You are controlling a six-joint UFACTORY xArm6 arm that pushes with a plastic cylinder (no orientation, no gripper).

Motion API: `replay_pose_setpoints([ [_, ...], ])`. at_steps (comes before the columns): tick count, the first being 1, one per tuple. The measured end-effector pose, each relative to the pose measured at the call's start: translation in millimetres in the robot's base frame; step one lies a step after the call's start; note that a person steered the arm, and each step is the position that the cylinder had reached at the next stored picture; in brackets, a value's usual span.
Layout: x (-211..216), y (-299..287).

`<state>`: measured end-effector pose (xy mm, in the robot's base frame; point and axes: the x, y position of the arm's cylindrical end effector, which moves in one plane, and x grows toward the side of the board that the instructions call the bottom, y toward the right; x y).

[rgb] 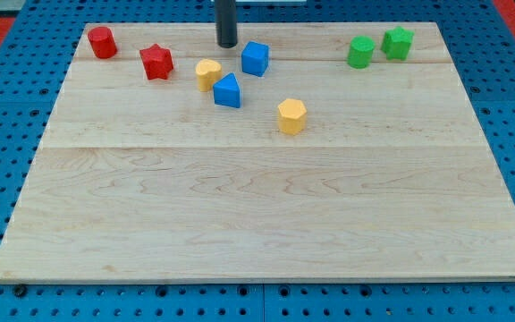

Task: Place the blue cube to bottom right of hexagon

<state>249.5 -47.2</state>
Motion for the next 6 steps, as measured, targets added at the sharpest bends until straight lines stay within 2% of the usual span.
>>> replay_pose_setpoints([
  [1,43,86],
  [2,72,115],
  [3,109,117],
  [4,104,120],
  [5,102,152],
  [6,141,154],
])
